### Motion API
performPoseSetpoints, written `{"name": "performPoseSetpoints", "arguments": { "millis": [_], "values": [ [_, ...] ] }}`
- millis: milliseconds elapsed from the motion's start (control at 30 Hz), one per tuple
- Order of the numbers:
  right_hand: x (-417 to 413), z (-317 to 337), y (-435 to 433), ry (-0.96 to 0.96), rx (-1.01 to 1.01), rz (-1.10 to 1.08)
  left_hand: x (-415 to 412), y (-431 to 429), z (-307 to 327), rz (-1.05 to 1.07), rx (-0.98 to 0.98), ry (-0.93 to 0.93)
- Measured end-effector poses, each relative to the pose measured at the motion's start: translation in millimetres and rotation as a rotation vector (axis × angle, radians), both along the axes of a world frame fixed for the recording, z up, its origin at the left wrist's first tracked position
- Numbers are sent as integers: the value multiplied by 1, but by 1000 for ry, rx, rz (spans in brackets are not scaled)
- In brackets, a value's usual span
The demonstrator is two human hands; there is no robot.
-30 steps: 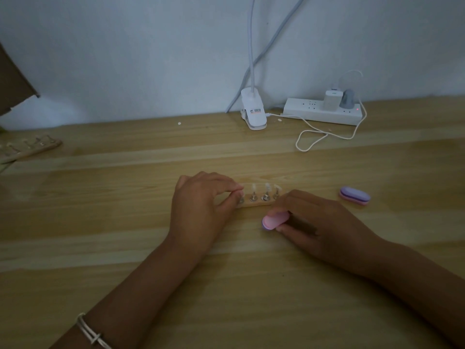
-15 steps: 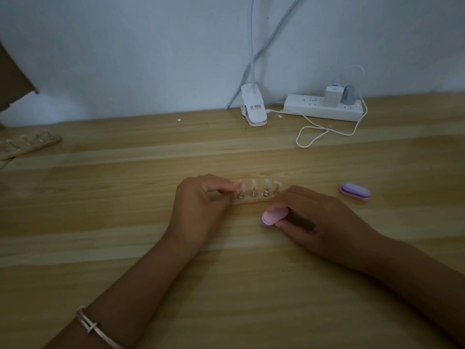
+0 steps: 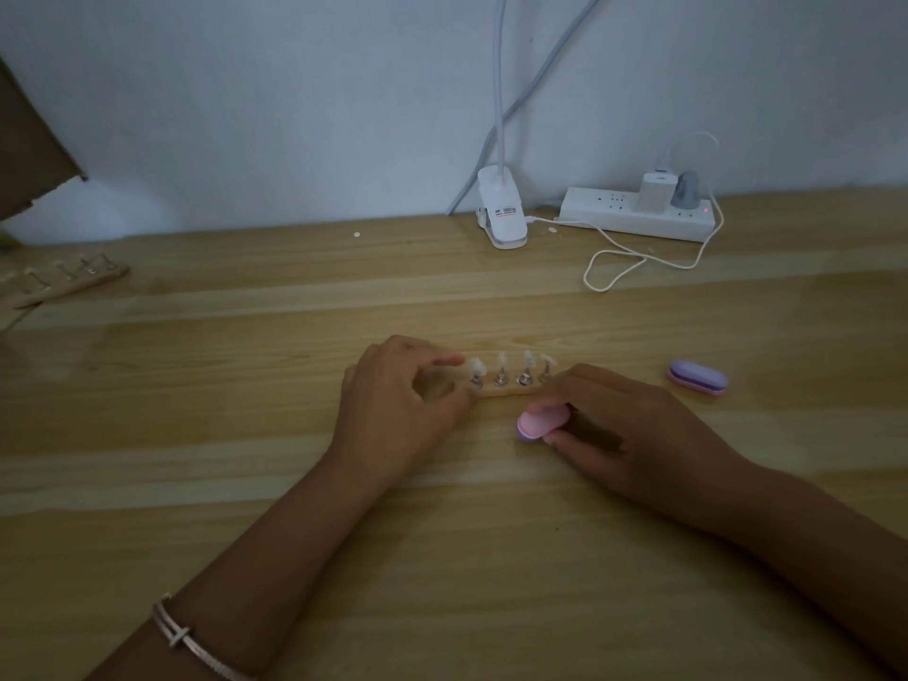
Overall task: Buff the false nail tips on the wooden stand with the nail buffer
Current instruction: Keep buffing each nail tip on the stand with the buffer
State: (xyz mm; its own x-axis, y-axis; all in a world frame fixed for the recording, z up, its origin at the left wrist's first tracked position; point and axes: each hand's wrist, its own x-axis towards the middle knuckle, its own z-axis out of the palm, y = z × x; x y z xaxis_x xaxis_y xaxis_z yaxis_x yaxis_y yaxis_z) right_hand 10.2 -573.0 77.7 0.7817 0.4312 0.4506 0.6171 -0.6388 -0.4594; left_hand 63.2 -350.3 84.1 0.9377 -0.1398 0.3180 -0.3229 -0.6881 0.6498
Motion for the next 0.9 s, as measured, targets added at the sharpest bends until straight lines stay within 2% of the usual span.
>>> {"name": "performPoseSetpoints", "arguments": {
  "millis": [67,233,400,567,667,767,900],
  "values": [
    [-1,2,0,-8,3,-18,-2,-1,0,-2,140,15],
    [-3,8,-2,-177,80,-184,-5,6,7,-41,180,14],
    [-5,8,-3,-113,219,-232,-15,17,16,-121,135,109],
    [-8,8,3,-88,152,-202,-13,24,21,-194,161,205],
    [-10,10,10,-204,-5,-253,-16,18,19,-229,145,166],
    [-11,12,10,-210,-27,-251,-18,10,16,-216,68,55],
    [-12,11,10,-195,-53,-262,-17,4,10,-174,111,-88]
  ]
}}
